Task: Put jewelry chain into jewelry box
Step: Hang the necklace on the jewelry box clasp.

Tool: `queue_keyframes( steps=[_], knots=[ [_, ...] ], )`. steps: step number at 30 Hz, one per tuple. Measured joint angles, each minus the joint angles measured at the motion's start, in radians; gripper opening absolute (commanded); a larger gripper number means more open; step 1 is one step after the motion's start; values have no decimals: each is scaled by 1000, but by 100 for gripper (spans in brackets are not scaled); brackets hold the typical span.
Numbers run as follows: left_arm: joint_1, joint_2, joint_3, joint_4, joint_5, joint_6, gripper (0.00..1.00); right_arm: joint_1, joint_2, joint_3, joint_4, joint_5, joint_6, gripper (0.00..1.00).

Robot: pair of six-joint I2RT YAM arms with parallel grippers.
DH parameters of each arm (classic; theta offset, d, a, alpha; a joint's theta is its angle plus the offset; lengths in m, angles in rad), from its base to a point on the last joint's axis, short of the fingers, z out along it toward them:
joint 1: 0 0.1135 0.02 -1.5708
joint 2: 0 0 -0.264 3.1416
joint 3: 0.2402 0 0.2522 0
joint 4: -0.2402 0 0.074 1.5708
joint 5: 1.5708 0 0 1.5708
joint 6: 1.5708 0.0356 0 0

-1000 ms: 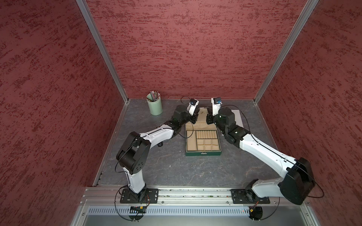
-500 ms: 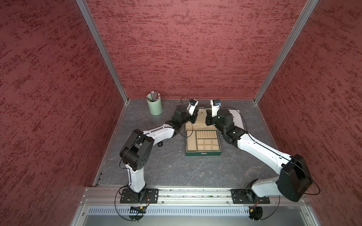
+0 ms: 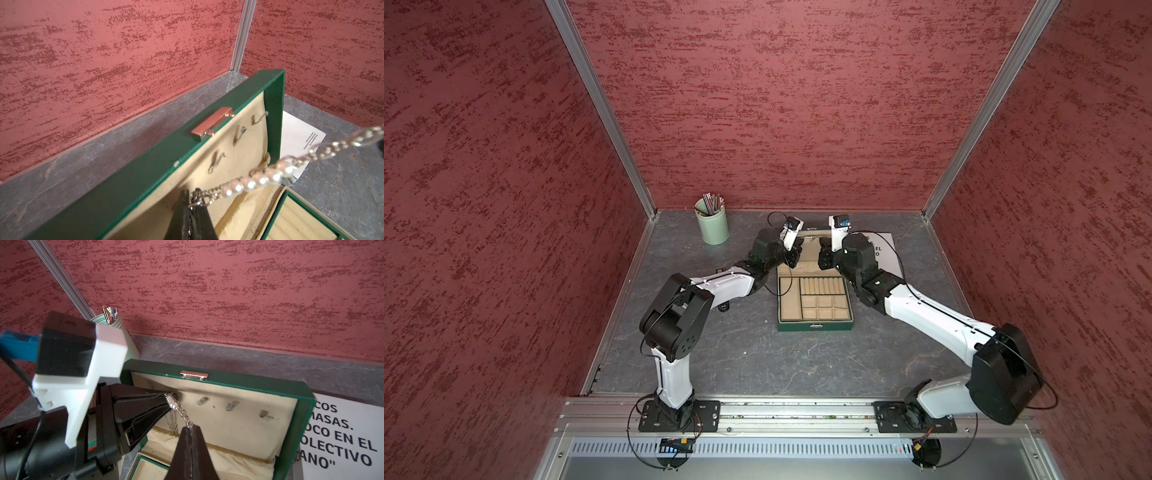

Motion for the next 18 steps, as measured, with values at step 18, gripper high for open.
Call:
queue_keyframes(
  steps=[18],
  knots=[
    [3, -11, -47, 48, -35, 8, 0, 0, 108, 42, 11, -11, 19, 0]
  ],
)
